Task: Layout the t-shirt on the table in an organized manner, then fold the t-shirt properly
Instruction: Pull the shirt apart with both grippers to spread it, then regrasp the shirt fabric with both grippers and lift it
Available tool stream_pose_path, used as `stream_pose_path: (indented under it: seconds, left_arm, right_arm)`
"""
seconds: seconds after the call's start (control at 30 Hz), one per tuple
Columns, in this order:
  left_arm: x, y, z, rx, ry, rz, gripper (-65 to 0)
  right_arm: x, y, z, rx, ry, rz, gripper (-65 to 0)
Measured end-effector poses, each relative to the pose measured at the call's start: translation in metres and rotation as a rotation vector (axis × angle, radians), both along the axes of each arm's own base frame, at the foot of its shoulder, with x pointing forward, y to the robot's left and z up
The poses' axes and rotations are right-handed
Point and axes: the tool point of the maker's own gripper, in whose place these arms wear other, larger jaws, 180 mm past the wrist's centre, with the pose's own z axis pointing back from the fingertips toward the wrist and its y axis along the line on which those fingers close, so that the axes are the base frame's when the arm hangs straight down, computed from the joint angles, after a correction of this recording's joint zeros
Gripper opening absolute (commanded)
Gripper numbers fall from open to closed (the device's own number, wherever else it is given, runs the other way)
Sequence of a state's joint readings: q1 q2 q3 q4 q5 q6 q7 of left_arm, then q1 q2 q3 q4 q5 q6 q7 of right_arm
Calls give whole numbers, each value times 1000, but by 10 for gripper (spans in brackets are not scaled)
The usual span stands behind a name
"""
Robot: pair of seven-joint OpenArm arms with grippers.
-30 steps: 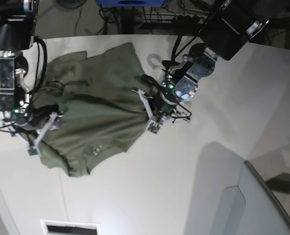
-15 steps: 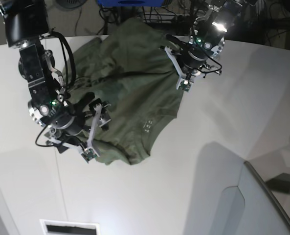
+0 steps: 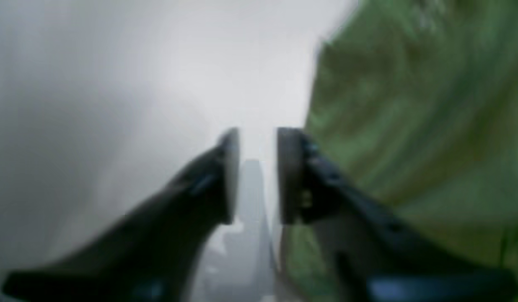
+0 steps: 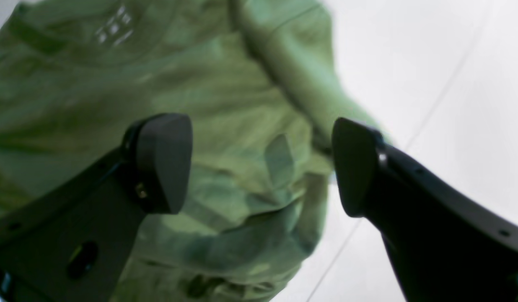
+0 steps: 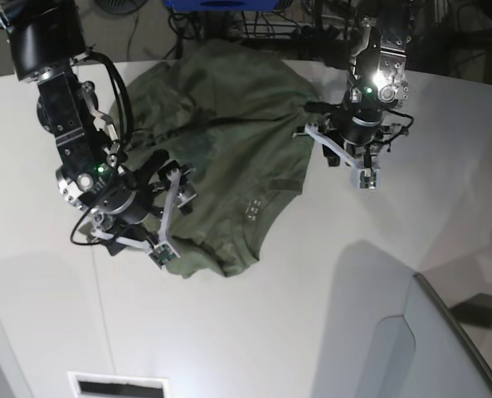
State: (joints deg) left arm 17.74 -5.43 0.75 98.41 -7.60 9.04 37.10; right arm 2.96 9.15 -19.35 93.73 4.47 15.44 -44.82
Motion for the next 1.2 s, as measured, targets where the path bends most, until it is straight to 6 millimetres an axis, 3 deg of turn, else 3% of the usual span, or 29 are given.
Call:
stream_pose_path:
  seconds: [0.13,0.27,0.37,0.47,0.67,0.87,0.97,1.1,1.2]
  left_arm:
    - [10,-14,-1,-150,-10,55,-242]
    - [10,-9,-25,-220,60,87,-156]
    - [12,-1,-40,-258,90,128,-155]
    - [23,4,-41,-259,28,150,-155]
    - [34,-32,-50,-290,4,4,-155]
    - [51,-35,-58,-286,-48,2,-156]
    - [58,-41,-60,-276,-47,-24,-191]
    - [55,-48,-63,-262,-42,-48,-378]
    - [50,-52,-66,-276,-30,-51,-436]
  right_arm:
    - [-6,-1,-5,-2,15,-1,-162]
    - [-17,-1,-13,-1,40,-1,-162]
    - [-20,-1,-15,-1,46,-1,-162]
    - [-20,-1,-15,-1,45,-1,-162]
    - [-23,-1,-17,-1,54,-1,-162]
    - [-23,-2,-17,-2,54,-1,-162]
    - [-22,-6,-17,-13,49,2,-162]
    - [-14,-9,-13,-22,33,2,-162]
    - [1,-8,-4,-22,6,0,-162]
